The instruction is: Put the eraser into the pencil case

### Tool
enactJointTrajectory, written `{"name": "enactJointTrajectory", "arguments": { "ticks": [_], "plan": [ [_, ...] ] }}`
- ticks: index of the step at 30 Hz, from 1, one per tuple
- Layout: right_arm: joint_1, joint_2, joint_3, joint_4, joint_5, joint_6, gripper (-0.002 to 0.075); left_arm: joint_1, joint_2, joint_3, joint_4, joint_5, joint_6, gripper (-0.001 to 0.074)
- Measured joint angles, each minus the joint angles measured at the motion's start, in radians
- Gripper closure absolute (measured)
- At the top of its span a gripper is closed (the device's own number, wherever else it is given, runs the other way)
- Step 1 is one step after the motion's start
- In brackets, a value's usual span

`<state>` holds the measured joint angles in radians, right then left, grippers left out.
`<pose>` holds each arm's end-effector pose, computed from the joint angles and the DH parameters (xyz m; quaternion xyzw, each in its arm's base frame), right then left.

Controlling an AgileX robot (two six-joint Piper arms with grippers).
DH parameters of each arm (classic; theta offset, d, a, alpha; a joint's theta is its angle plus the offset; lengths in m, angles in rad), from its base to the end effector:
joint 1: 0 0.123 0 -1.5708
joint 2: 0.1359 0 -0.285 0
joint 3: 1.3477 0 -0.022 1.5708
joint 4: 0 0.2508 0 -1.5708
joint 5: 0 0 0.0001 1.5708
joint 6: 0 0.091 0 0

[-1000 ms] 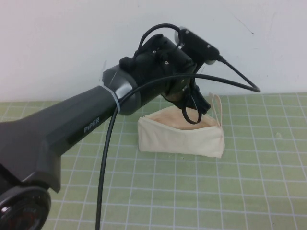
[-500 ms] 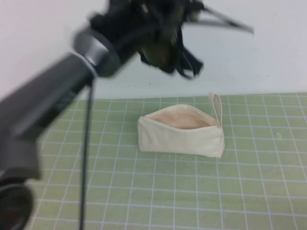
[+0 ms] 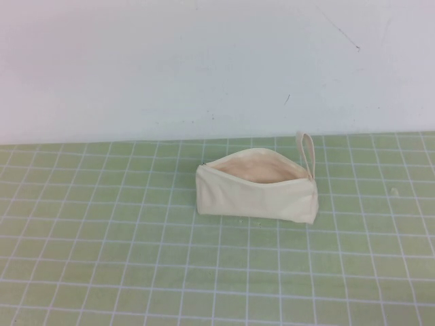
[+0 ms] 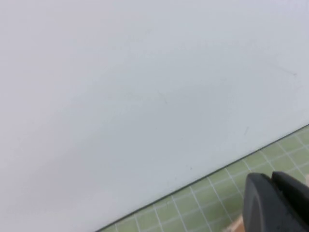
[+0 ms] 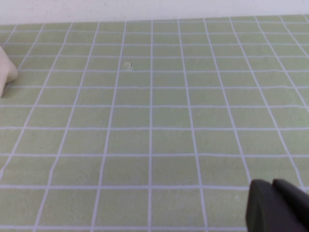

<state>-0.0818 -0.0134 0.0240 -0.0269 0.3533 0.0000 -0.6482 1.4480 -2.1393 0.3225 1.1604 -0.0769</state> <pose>0.0528 -0.0052 0.1740 0.0254 0.7974 -0.0360 0.6018 0.2139 -0.1288 0.5688 0.2022 0.7929 -0.0485 0.5728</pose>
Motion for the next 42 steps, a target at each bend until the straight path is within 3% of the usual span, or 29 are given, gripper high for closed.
{"name": "enactJointTrajectory", "arguments": {
  "ticks": [9,20,25,33,37,42],
  "plan": [
    [0.0,0.0,0.0,0.0,0.0,0.0,0.0727,0.0,-0.318,0.323,-0.131,0.065,-0.004,0.0735],
    [0.0,0.0,0.0,0.0,0.0,0.0,0.0727,0.003,-0.389,0.48,-0.201,0.103,0.048,0.0736],
    [0.0,0.0,0.0,0.0,0.0,0.0,0.0727,0.106,-0.467,0.672,-0.27,-0.148,0.046,0.0736],
    [0.0,0.0,0.0,0.0,0.0,0.0,0.0727,0.352,-0.771,1.24,-0.445,-0.675,0.045,0.0736],
    [0.0,0.0,0.0,0.0,0.0,0.0,0.0727,0.451,-0.947,1.495,-0.46,-0.825,0.045,0.0736],
    [0.0,0.0,0.0,0.0,0.0,0.0,0.0727,0.532,-1.166,1.754,-0.46,-0.877,0.069,0.0736]
  ]
}}
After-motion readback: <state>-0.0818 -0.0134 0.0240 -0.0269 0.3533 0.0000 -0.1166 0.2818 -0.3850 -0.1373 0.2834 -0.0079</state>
